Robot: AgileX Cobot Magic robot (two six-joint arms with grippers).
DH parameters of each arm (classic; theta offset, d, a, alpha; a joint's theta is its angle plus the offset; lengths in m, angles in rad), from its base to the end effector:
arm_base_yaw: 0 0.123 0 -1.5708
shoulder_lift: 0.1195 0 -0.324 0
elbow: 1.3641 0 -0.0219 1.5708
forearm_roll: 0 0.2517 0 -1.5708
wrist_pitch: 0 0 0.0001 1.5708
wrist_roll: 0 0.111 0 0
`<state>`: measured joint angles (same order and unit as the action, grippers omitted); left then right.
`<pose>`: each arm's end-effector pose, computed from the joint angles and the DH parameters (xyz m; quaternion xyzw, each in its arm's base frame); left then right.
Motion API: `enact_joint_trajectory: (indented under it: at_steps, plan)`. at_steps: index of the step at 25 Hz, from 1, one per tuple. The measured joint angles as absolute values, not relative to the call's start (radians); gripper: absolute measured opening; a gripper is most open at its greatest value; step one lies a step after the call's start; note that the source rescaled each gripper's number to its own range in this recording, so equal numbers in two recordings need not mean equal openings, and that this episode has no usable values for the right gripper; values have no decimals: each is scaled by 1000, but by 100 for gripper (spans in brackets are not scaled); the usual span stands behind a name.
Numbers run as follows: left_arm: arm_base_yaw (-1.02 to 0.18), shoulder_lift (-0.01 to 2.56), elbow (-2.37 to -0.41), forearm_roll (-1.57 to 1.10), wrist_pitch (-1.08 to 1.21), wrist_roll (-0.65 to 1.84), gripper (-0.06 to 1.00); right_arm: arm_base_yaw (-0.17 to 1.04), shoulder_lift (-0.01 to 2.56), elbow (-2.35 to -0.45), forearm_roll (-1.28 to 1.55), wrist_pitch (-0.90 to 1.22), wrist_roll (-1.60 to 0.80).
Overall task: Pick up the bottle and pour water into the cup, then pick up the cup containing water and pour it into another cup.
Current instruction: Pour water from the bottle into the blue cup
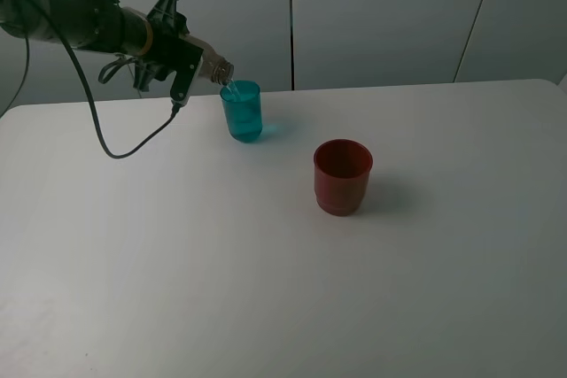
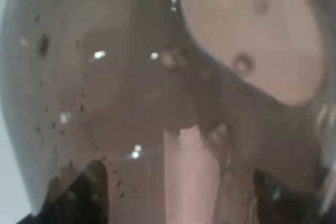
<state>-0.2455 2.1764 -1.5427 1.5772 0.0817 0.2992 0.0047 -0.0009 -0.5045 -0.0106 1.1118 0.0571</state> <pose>0.5220 -0.1213 0.1960 0.7503 0.4425 0.3810 0.3099 -0.0288 -0.0012 0.2649 0.0230 0.8646 0.0102 0.5018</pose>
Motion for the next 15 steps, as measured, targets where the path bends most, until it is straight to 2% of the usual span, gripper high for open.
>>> enact_joint_trajectory:
  at_steps: [15]
  plan:
    - [-244,2169,-1568,1581,28,344,0,5,-1,-504,-11,1112,57]
